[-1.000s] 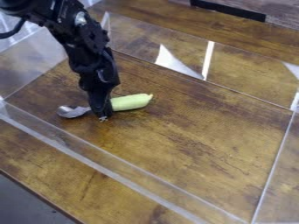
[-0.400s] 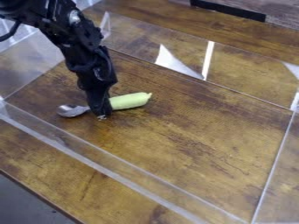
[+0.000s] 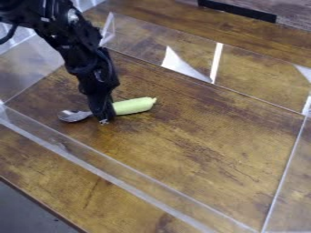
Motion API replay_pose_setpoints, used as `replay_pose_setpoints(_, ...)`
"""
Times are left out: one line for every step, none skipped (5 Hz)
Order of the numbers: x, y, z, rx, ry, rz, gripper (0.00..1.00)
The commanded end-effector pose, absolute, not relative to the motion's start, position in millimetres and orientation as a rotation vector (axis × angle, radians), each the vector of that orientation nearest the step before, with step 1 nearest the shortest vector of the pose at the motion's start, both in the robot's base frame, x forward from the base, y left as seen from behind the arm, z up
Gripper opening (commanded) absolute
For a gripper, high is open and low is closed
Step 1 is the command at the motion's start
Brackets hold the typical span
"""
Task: Move the green spoon to the right
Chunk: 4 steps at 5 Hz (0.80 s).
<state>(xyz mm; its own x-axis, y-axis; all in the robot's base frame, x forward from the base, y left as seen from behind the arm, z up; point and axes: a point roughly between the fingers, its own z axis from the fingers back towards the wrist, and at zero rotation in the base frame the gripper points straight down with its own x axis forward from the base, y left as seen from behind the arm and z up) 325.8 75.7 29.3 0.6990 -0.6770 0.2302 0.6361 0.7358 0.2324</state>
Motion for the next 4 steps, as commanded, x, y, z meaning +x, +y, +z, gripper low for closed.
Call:
replay_pose_setpoints(333,78,59.6,0.176,-0.35,-0.697,0.0)
replay_pose_setpoints(334,71,77.9,0.186,-0.352,-0.681,0.0)
replay_pose_setpoints(337,59,103.1,0.208,-0.363,-0.656,0.0)
replay_pose_setpoints(342,34,127.1,0.225,-0.378,-0.655,0.0)
